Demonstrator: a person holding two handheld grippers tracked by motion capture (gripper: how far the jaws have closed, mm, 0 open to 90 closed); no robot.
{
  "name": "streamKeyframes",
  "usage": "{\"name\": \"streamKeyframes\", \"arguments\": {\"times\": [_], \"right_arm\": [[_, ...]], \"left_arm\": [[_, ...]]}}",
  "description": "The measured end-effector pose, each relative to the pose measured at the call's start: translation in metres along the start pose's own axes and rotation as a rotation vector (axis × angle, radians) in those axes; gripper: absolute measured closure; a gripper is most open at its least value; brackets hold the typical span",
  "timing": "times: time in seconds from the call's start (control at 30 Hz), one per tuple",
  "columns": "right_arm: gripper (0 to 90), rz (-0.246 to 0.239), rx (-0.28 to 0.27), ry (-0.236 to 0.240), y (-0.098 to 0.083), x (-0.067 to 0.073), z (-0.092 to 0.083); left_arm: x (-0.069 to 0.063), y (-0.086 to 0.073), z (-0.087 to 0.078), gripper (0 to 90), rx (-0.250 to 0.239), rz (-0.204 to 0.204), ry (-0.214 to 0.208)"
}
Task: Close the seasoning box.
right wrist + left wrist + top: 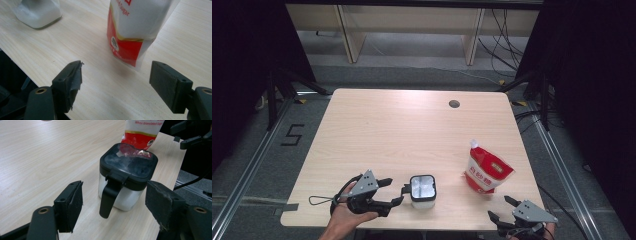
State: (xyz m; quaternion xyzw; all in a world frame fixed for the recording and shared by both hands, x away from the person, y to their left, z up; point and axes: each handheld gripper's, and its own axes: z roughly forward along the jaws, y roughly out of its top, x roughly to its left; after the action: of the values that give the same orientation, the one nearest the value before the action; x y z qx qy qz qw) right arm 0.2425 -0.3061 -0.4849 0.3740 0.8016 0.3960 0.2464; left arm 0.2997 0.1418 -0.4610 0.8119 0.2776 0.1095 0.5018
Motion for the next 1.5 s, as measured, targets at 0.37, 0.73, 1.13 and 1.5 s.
{"name": "streamKeyframes", "arguments": {"times": [0.37, 0.73, 1.13, 1.5], "right_arm": [[25.4, 0.037, 0.017, 0.068, -0.001, 0.0, 0.001], [18.6, 0.042, 0.041, 0.068, -0.002, 0.003, 0.004], [17.6, 0.01, 0.048, 0.071, -0.005, 0.009, 0.002], [16.8, 0.007, 0.073, 0.089, -0.007, 0.015, 0.002]], "left_arm": [[-0.003, -0.019, -0.005, 26.2, 0.012, -0.03, 0.018], [-0.001, -0.041, -0.01, 24.5, 0.055, -0.036, 0.044], [-0.008, -0.042, -0.008, 19.9, 0.092, 0.02, 0.036], [-0.01, -0.044, -0.008, 15.5, 0.126, 0.023, 0.048]]}}
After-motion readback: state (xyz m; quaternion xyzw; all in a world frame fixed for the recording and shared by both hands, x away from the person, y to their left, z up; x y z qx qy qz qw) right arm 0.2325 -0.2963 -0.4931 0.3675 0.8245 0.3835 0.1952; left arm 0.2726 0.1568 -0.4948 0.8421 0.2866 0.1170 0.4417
